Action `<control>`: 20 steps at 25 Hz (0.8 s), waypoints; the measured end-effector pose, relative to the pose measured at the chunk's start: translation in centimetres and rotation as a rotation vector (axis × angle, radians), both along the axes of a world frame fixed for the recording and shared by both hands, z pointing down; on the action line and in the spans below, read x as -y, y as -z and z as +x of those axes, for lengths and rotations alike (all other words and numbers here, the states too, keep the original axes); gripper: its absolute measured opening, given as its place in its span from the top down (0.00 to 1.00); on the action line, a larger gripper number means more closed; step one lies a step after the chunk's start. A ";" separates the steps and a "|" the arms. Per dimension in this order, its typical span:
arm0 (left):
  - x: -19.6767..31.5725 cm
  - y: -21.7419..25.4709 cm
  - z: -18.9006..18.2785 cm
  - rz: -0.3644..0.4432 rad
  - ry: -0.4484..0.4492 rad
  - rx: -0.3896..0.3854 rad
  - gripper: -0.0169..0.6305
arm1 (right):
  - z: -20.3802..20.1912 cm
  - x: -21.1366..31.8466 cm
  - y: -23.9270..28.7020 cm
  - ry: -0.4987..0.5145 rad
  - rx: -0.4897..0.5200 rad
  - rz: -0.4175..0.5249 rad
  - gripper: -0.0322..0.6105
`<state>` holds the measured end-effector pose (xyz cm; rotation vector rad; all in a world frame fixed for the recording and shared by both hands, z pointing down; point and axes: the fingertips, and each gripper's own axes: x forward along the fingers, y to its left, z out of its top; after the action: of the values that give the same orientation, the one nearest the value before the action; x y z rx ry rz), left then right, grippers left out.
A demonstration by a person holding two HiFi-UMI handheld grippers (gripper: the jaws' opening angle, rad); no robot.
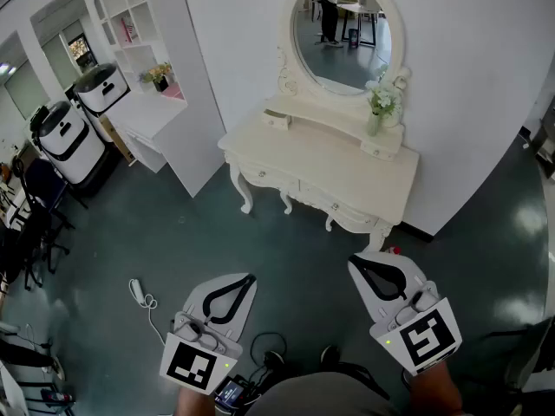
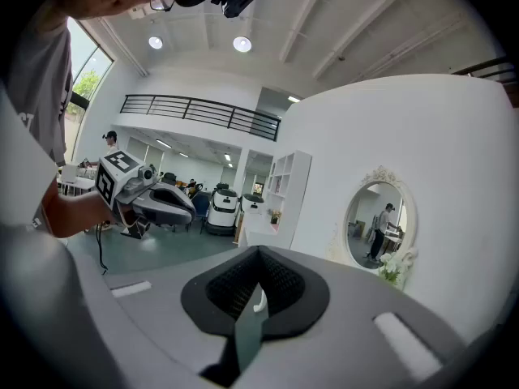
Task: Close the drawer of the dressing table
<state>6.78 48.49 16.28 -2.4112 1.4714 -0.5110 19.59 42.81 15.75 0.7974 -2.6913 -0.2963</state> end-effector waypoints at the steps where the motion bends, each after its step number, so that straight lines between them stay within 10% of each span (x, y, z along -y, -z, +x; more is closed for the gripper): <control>1: 0.0 0.0 0.2 -0.003 0.004 -0.002 0.97 | 0.2 0.1 0.0 0.001 0.000 0.001 0.95; 20: 2.0 -0.7 7.6 -0.029 0.032 0.023 0.97 | 7.2 1.9 -0.2 0.027 0.050 -0.004 0.95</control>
<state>14.36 46.47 16.96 -2.3991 1.5055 -0.5682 26.76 40.87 15.99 0.7771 -2.7502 -0.2814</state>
